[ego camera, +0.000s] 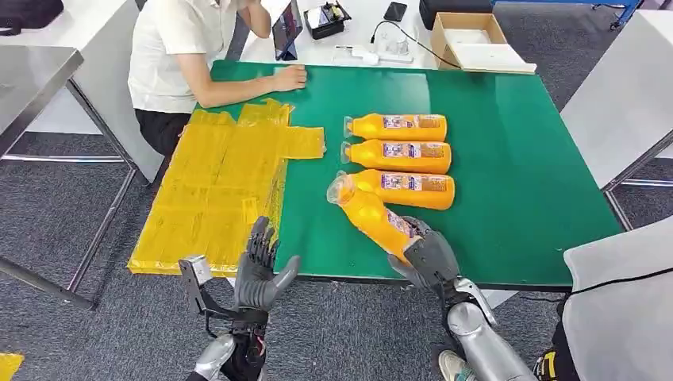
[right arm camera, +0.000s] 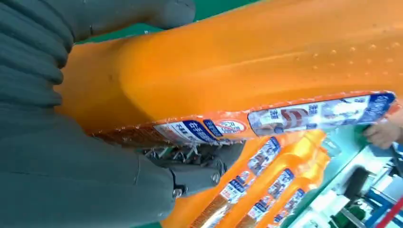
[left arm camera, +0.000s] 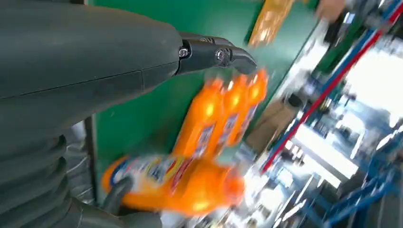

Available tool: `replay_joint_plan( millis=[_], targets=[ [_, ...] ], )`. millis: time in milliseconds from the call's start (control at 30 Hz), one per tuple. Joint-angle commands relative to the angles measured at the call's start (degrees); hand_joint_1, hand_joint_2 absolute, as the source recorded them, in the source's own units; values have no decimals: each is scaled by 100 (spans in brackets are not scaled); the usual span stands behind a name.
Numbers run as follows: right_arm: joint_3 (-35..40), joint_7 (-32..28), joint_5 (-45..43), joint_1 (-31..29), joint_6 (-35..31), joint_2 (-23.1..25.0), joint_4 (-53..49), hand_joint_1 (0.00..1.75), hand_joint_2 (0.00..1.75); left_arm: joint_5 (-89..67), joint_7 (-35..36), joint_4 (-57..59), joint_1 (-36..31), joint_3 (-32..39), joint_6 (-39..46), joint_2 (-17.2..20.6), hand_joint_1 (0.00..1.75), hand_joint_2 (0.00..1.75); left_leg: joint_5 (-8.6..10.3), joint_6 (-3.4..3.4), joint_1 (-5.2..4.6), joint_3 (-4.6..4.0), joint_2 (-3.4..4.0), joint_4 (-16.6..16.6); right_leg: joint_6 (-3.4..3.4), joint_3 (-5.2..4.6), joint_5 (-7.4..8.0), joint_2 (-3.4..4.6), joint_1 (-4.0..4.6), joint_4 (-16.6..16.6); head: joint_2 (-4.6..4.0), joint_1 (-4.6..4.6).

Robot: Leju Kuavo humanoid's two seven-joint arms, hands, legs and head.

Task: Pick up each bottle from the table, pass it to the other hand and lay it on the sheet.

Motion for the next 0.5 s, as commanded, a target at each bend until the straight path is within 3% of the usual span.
replay_joint_plan(
  millis=[33,367,500],
  targets=[
    [55,-33,-17,-67,43,164,-33,175,175,-23,69,401,-191,-353,-89,326,0,175,-8,-9,0,16,9,-7,-14,8,-8,6,2,0,0,-2],
    [51,-34,-24,-67,45,154,-25,175,175,-23,69,405,-198,-349,-89,326,0,175,-1,-6,1,-17,-2,-5,-9,-15,-5,-9,1,-1,0,0],
    [395,-265,-35,-162,308,292,-31,175,175,-341,258,880,-396,-546,-26,348,0,175,-4,-9,0,-8,0,-7,-14,-8,-8,-7,1,-2,0,0]
  ],
)
